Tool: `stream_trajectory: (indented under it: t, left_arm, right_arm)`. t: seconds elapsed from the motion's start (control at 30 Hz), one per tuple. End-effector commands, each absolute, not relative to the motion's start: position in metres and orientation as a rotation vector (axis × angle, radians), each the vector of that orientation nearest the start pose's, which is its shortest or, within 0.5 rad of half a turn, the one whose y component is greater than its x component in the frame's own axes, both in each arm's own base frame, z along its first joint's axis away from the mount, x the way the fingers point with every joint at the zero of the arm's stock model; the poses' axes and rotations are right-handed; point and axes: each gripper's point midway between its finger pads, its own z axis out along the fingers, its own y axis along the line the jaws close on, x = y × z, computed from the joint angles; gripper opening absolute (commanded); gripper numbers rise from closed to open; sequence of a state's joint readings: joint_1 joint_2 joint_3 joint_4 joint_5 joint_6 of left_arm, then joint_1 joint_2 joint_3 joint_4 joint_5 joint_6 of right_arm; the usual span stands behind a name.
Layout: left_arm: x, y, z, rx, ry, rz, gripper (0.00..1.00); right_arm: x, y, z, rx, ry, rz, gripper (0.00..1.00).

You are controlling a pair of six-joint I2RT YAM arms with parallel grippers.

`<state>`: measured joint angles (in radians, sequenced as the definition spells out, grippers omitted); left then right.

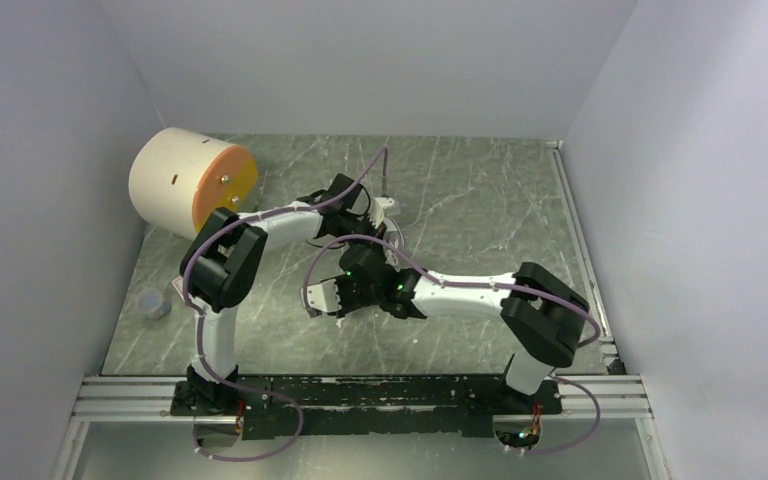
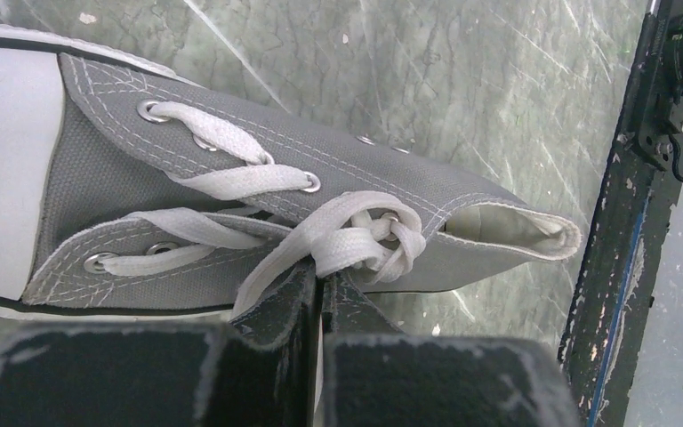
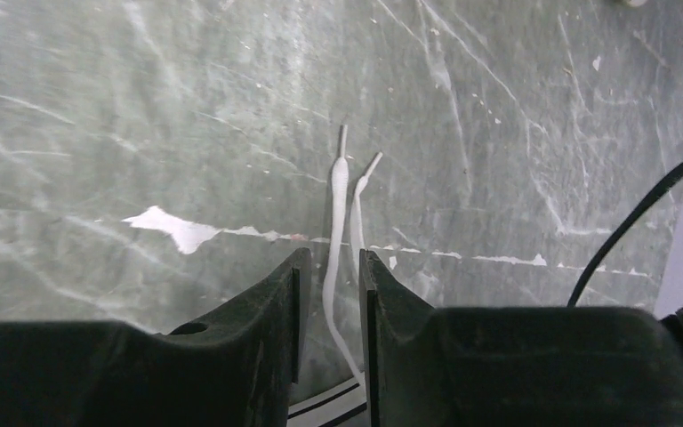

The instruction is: Tie the shoes

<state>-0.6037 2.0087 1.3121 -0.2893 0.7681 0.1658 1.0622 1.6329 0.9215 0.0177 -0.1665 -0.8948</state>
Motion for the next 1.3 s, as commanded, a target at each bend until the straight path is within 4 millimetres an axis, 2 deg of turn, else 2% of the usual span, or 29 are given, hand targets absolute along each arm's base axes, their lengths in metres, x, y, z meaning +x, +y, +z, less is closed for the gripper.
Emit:
stream_trajectory:
  t: [0.0, 0.27, 0.4, 0.73, 0.9, 0.97, 1.0, 1.03, 1.27]
  left_arm:
    - [0.294, -0.345, 0.047, 1.249, 2.208, -1.17, 0.05]
    - [0.292, -0.345, 0.046, 1.216, 2.228, -1.186, 0.05]
    - [0.289, -0.342, 0.046, 1.229, 2.238, -1.181, 0.05]
    - [0.289, -0.342, 0.047, 1.228, 2.245, -1.181, 0.05]
    - [0.286, -0.342, 0.048, 1.222, 2.245, -1.191, 0.05]
    - [0.286, -0.341, 0.047, 1.231, 2.244, -1.186, 0.05]
    - [0.286, -0.34, 0.047, 1.234, 2.245, -1.183, 0.05]
    - [0.287, -0.34, 0.048, 1.237, 2.243, -1.178, 0.05]
    - [0.287, -0.338, 0.049, 1.241, 2.243, -1.159, 0.05]
  right_arm:
    - [0.244, 0.39, 0.084, -1.886, 1.174, 0.103, 0.3]
    - [0.262, 0.382, 0.059, -1.878, 1.218, -0.028, 0.32]
    - [0.263, 0.384, 0.051, -1.897, 1.215, -0.005, 0.32]
    - [0.282, 0.387, 0.026, -1.86, 1.327, 0.005, 0.35]
    - [0.276, 0.391, 0.014, -1.882, 1.37, 0.074, 0.21]
    - [0.271, 0.393, 0.013, -1.885, 1.381, 0.108, 0.09]
    - [0.27, 0.395, 0.015, -1.88, 1.39, 0.127, 0.0]
    - [0.268, 0.395, 0.016, -1.886, 1.404, 0.139, 0.0]
    - [0.262, 0.406, 0.055, -1.79, 1.466, 0.238, 0.0]
